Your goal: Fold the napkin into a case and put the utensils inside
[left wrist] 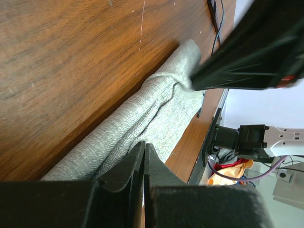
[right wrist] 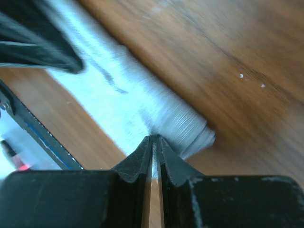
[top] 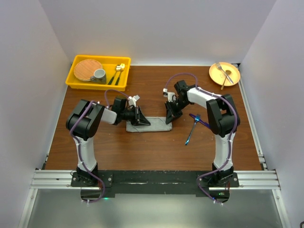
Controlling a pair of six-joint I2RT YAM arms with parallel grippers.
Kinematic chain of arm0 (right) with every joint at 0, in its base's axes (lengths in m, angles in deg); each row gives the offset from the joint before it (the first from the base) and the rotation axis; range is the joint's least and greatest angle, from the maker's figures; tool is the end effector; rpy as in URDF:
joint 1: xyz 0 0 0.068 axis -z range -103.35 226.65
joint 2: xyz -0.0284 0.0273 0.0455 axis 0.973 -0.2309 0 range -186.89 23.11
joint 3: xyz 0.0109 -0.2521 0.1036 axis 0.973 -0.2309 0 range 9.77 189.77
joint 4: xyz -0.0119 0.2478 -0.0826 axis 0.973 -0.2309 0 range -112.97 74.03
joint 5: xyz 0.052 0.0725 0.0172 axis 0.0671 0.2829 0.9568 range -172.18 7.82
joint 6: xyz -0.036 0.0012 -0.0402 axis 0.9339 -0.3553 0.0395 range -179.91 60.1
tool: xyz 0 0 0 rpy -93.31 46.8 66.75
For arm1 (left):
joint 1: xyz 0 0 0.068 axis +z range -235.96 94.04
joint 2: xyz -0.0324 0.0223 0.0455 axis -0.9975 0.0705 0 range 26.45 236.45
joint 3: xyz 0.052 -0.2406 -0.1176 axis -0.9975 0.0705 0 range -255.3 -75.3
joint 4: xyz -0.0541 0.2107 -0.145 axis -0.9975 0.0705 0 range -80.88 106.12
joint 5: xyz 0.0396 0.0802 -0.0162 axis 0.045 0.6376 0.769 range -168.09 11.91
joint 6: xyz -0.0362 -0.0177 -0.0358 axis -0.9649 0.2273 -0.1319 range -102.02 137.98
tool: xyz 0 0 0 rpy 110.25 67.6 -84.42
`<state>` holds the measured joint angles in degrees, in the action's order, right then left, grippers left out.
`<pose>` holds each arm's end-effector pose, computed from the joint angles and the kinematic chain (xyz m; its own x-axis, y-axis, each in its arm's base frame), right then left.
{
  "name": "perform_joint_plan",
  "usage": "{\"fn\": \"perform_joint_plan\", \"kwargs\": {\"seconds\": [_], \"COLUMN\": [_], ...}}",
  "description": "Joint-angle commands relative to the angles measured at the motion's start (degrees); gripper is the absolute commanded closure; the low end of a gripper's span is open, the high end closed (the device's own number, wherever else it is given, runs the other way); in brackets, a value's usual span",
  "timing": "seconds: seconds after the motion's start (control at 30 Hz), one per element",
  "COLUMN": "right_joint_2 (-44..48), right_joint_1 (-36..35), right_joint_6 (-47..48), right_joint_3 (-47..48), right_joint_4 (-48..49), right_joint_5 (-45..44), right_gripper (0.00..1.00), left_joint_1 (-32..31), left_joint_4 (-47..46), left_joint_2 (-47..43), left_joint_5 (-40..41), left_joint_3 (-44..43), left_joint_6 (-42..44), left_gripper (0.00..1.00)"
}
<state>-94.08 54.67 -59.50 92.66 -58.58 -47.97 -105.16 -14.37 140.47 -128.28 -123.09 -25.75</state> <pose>0.3636 0.1684 0.1590 -0.9001 -0.3697 -0.2305 -0.4341 0.7165 0.5460 0.3236 -0.1416 0.0889 -0.9770 -0.1285 -0.1703 0.0941 0.4571 -0.8844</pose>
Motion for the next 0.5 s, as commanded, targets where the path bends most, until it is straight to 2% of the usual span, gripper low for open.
{"fn": "perform_joint_plan", "kwargs": {"seconds": [0.0, 0.1, 0.33, 0.47], "right_joint_2": [-4.9, -7.0, -9.0, -10.0], "right_joint_1": [1.1, 2.4, 2.6, 2.6], "right_joint_6": [-3.2, -3.0, -0.7, 1.3], "right_joint_3": [-1.9, -1.8, 2.1, 3.9], "right_joint_4": [2.9, 2.8, 0.7, -0.2], "right_joint_5": [1.2, -0.2, -4.4, -5.9], "right_gripper": [0.88, 0.89, 0.88, 0.88], "left_joint_1": [0.4, 1.4, 1.9, 2.1], "left_joint_4": [2.7, 3.3, -8.3, -7.9], "left_joint_2": [2.2, 1.8, -6.0, -12.2], "left_joint_5": [6.0, 5.5, -4.8, -9.8], "left_joint_3": [0.2, 0.2, 2.1, 2.8], "left_joint_6": [3.7, 4.1, 2.1, 1.1], "left_gripper": [0.92, 0.91, 0.71, 0.64]}}
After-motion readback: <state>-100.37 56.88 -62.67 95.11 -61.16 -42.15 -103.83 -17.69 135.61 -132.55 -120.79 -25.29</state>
